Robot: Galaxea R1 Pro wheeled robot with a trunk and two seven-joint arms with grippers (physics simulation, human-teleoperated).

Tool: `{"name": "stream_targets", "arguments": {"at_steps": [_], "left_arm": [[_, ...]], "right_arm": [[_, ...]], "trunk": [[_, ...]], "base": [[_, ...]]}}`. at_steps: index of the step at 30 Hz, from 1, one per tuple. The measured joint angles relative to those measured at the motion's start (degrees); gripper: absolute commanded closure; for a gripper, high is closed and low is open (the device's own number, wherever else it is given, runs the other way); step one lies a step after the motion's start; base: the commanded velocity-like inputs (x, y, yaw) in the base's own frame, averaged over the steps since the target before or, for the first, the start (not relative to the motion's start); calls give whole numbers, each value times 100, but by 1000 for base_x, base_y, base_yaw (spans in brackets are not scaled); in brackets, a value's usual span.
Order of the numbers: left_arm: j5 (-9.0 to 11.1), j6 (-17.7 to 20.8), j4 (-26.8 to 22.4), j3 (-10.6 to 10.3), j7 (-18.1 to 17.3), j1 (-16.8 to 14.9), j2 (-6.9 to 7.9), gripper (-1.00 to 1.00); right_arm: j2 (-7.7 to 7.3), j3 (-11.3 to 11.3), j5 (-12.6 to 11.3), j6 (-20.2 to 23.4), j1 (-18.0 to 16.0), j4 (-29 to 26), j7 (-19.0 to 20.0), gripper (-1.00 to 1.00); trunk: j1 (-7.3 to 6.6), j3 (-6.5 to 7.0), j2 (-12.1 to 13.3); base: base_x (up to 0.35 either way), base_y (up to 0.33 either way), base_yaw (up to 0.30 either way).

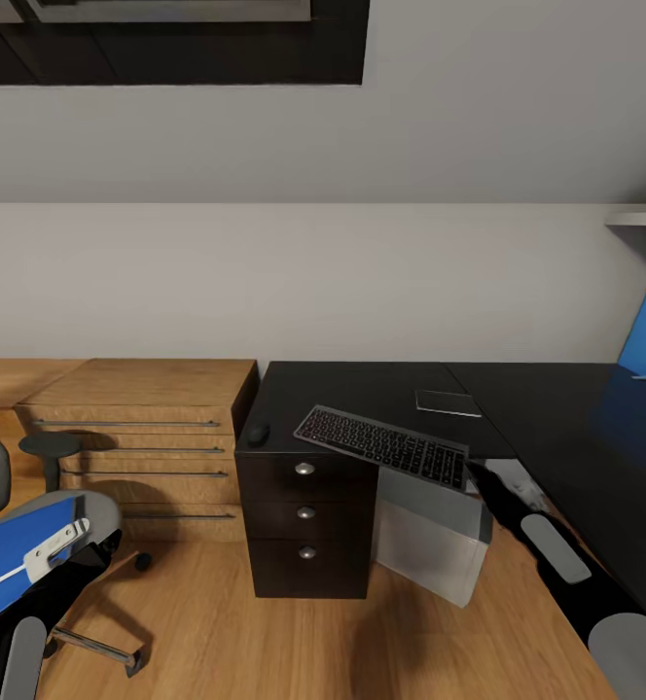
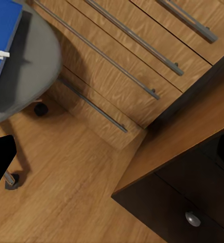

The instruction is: In the bedroom, organize the workspace by keeping the computer under the desk, ensuring the monitor is on the desk, placing the keyboard on the desk next to the monitor, placing the mouse on the desk next to the keyboard, moving the folder from the swivel chair onto the desk next to the mouse, stacking the notebook on top of the folder with the pen on top of the notebook, and positioning the swivel chair next to the desk.

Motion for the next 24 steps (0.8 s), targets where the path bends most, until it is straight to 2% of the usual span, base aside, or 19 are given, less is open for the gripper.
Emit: {"name": "stream_targets", "arguments": {"at_steps": [1, 2, 4, 5, 9, 19, 24], "left_arm": [[0, 0, 0, 0, 0, 0, 0, -100], [-2, 0, 0, 0, 0, 0, 0, -100], [-1, 0, 0, 0, 0, 0, 0, -100], [0, 0, 0, 0, 0, 0, 0, -100], [-3, 0, 0, 0, 0, 0, 0, -100], [-3, 0, 0, 0, 0, 0, 0, -100], [-4, 0, 0, 0, 0, 0, 0, -100]], "right_arm": [[-3, -48, -131, 23, 0, 52, 67, -100], [-10, -104, -404, 163, 0, 116, 156, -100], [-17, -125, -589, 376, 0, 143, 204, -100], [-23, -152, -774, 794, 0, 173, 250, -100], [-17, -158, -852, 992, 0, 185, 289, -100], [-15, -155, -865, 1031, 0, 140, 491, -100], [-16, -156, -859, 1030, 0, 138, 511, -100]], "trunk": [[0, 0, 0], [0, 0, 0], [0, 0, 0], [0, 0, 0], [0, 0, 0], [0, 0, 0], [-2, 0, 0]], "base": [[0, 0, 0], [0, 0, 0], [0, 0, 0], [0, 0, 0], [0, 0, 0], [3, 0, 0], [174, 0, 0]]}}
